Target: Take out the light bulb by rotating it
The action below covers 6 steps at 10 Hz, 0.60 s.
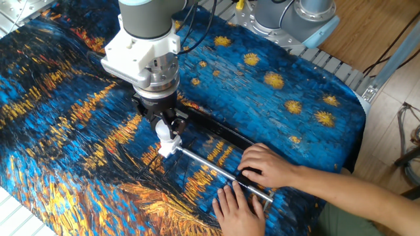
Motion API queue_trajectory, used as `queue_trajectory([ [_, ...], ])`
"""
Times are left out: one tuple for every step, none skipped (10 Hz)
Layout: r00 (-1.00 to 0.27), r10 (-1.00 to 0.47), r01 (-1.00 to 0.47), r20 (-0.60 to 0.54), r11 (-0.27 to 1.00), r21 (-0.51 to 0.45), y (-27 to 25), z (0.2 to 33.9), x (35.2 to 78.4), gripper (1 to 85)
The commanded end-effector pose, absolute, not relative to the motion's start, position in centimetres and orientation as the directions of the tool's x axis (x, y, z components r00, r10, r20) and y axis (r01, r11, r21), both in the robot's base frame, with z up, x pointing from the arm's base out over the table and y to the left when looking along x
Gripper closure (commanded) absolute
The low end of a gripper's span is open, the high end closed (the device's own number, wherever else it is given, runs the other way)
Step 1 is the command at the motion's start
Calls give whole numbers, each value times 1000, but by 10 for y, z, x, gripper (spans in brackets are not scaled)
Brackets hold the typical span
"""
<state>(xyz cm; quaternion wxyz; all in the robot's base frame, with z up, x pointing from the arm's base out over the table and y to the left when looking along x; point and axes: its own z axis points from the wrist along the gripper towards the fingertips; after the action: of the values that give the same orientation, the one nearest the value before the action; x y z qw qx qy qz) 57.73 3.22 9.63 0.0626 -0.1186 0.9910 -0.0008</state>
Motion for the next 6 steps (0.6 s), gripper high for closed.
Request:
queue_trajectory([
  [-925,-342,-335,-163,940,-68,29,99,592,653],
  [-916,-364,-356,-168,932,-75,29,100,593,663],
  [-903,-390,-380,-178,921,-91,27,101,597,667],
  [-891,-414,-401,-189,910,-103,27,102,601,667],
  [-879,-434,-422,-197,901,-104,29,101,603,670],
  [-853,-487,-471,-185,873,-127,27,100,604,670],
])
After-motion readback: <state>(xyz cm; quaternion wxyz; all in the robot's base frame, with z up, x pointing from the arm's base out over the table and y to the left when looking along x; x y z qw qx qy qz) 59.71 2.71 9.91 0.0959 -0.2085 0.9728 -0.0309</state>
